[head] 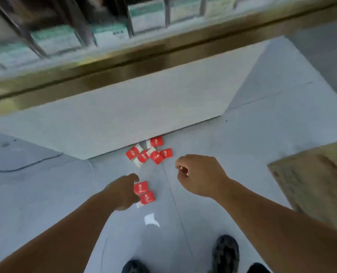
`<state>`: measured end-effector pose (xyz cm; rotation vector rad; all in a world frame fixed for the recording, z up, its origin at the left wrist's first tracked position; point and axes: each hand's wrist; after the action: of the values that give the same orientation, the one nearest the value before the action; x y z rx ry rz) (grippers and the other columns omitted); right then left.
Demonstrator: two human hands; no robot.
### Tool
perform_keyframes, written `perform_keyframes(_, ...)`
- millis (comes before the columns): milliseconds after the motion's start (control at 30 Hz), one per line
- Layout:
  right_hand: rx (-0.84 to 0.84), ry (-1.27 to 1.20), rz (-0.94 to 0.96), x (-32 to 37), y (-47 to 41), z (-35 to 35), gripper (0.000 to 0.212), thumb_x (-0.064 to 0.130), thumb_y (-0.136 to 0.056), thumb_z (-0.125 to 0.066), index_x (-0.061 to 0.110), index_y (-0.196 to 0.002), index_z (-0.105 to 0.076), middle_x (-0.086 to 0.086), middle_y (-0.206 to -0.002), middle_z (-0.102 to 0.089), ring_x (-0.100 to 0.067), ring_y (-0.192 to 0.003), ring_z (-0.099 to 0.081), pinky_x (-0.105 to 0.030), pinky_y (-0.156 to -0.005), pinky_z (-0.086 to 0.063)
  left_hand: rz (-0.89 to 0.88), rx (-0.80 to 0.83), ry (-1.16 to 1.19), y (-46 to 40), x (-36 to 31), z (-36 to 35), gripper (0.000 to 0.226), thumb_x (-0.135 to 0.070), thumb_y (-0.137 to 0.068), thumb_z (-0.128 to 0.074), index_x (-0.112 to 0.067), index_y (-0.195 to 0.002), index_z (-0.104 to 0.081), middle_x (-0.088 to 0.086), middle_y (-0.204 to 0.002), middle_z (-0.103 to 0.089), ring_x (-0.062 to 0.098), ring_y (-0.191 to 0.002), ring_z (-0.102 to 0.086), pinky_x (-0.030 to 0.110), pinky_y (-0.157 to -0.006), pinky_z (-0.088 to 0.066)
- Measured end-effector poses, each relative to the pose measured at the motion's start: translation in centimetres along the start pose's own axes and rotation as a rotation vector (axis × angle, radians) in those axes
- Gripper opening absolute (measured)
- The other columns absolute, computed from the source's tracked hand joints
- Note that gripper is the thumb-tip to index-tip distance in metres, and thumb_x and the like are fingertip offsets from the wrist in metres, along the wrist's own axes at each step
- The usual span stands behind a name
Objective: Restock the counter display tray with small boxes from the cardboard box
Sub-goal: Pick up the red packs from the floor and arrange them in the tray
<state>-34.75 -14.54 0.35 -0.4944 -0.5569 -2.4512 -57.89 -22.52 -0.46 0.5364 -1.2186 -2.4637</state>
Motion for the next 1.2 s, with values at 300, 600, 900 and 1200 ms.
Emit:
perform_keyframes(300,0.318,-0.047,0.023,-8.2,-7.6,-25.2,0.044,0.033,-0.094,-0.053,0.028,-0.137,-0.048,0.006,-0.130,-0.053,-0.021,-0.115,-0.058,-0.036,-0.093,-0.047,0.016,-0.084,-0.090,-18.8,8.0,-14.3,0.067,-0.025,-0.079,-0.068,-0.026,-0.139,-0.036,0.004,-0.123,-0.049,0.026,-0.107,-0.060,0.039,-0.088,-0.052)
perform_keyframes(600,0.353,-0.018,0.097,-8.1,-13.1,-40.2,0.049,0.030,-0.089,-0.064,0.022,-0.133,-0.045,-0.001,-0.129,-0.047,-0.028,-0.110,-0.058,-0.045,-0.083,-0.053,0.033,-0.199,-0.260,-28.6,12.8,-22.0,0.094,-0.023,-0.081,-0.069,-0.025,-0.152,-0.007,0.009,-0.158,-0.008,0.031,-0.146,-0.015,0.049,-0.110,-0.033)
perform_keyframes(900,0.328,0.066,0.171,-7.1,-13.7,-43.3,0.053,0.025,-0.084,-0.069,0.017,-0.130,-0.044,-0.001,-0.122,-0.047,-0.026,-0.102,-0.057,-0.039,-0.070,-0.049,0.087,-0.202,-0.224,-30.3,12.9,-23.0,0.082,-0.033,-0.082,-0.065,-0.028,-0.147,-0.016,0.003,-0.132,-0.037,0.029,-0.119,-0.041,0.046,-0.087,-0.044)
perform_keyframes(1200,0.427,0.086,0.178,-7.9,-15.0,-38.8,0.065,0.029,-0.085,-0.071,0.024,-0.141,-0.039,-0.001,-0.131,-0.043,-0.026,-0.114,-0.055,-0.045,-0.090,-0.052,0.104,-0.130,-0.032,-28.9,11.0,-18.8,0.033,-0.031,-0.089,-0.057,-0.018,-0.118,-0.048,0.005,-0.110,-0.057,0.024,-0.091,-0.060,0.036,-0.077,-0.052)
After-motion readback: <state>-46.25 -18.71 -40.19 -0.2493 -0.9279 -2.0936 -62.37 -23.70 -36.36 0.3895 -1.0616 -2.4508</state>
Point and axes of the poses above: each hand's wrist, its own y-axis away from the middle knuckle, its own z-axis out of the back of the hand, x = y × z
